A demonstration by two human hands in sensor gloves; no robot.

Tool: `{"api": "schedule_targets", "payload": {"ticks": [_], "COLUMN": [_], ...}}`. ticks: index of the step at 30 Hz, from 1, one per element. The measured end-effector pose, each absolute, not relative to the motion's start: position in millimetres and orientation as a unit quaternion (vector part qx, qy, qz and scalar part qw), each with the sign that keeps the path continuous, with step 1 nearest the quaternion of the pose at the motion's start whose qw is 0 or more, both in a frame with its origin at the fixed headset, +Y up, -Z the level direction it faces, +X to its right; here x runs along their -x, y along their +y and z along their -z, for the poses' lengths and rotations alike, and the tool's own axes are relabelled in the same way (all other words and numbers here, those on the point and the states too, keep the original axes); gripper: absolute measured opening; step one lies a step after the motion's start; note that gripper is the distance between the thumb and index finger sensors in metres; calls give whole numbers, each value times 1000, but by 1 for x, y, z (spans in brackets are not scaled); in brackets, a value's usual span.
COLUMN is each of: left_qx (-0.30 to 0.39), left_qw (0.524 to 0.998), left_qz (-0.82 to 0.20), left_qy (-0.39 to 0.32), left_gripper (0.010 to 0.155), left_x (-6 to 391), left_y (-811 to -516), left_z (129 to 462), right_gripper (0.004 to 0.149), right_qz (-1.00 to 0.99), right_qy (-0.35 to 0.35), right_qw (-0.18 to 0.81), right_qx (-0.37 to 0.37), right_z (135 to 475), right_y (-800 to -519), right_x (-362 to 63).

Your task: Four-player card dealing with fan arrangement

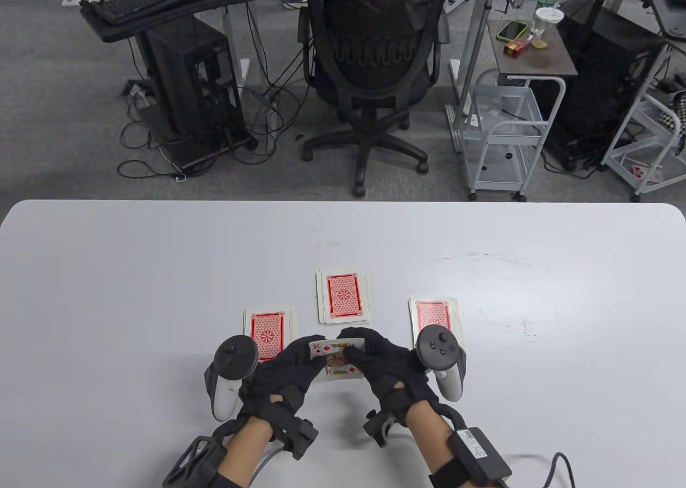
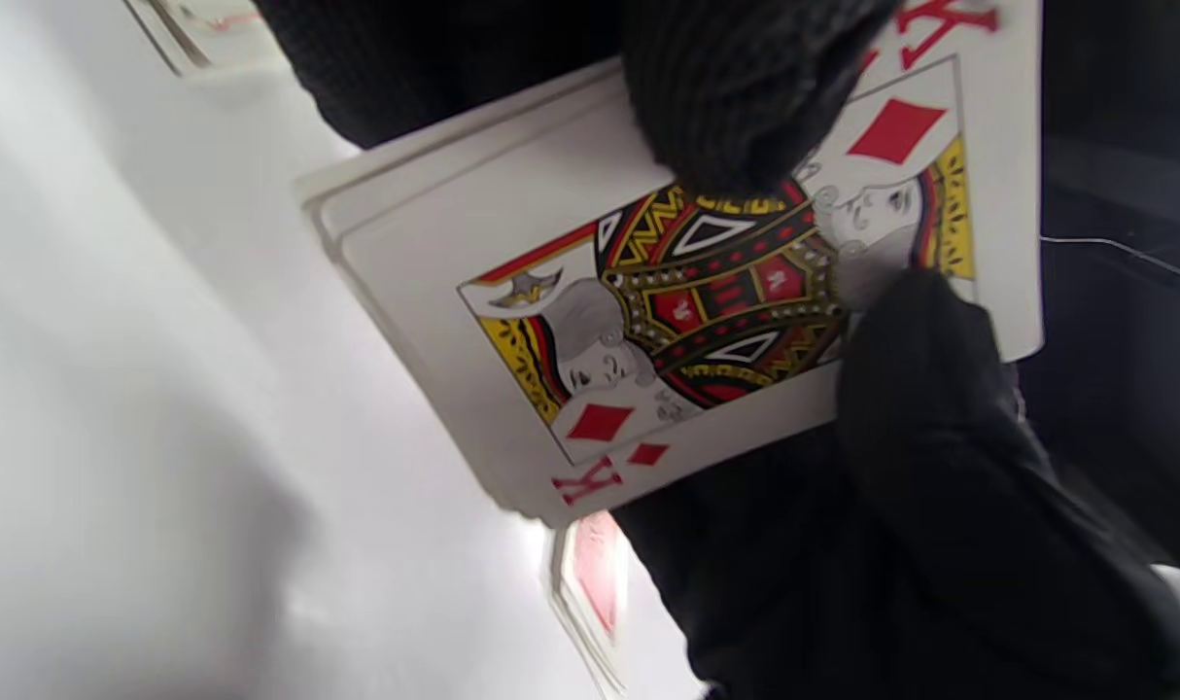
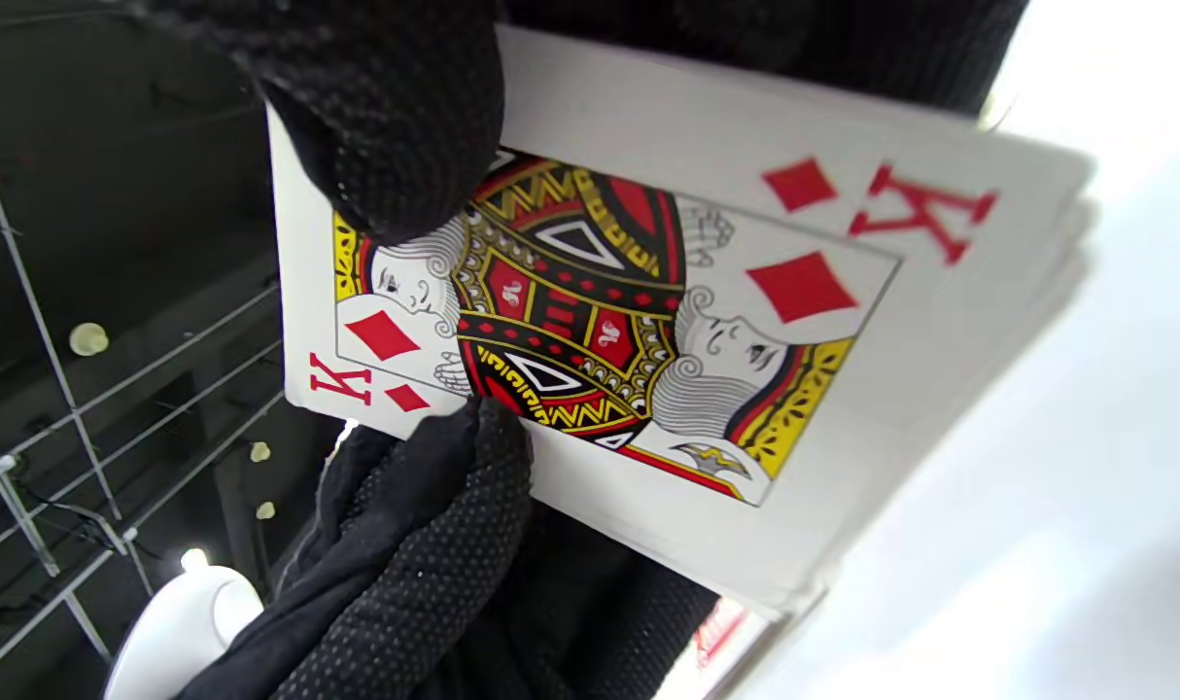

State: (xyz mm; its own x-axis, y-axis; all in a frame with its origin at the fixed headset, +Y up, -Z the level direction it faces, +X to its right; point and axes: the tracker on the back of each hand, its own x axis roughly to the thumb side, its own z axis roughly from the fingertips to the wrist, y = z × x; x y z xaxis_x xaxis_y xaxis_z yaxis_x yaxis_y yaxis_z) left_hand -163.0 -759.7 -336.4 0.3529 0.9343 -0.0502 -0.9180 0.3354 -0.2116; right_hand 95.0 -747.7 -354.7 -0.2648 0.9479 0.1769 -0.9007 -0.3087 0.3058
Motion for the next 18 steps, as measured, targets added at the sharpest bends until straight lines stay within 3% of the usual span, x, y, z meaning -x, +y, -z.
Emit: {"api": "schedule_targets", "payload": {"ticks": [2,4,8,11,18], "left_qx": [139,161,129,173,161], "left_qw": [817,802,802,790,795], "left_qz": [-559,-575,-583,-589,-584], "left_qy": [-26,-22,-21,-1,-15], "left_gripper": [54,57,52,60,49], "left_x": [161,159,159,159,163], "left_y": [-772,-780,-771,-780,-776], "left_z": [339,339,336,339,341], "right_gripper": [66,64,58,65,44], "right_qz": [-801,-773,-774,-792,-820], "right_qy": [129,153,114,167,135], "right_qw": [565,596,605,575,537], "right_qx": [-150,-154,-146,-115,-144], "right_z": [357,357,355,356,356], "right_y": [-760,-769,-760,-772,-767], "right_x": [-92,-86,-82,-79,-80]}}
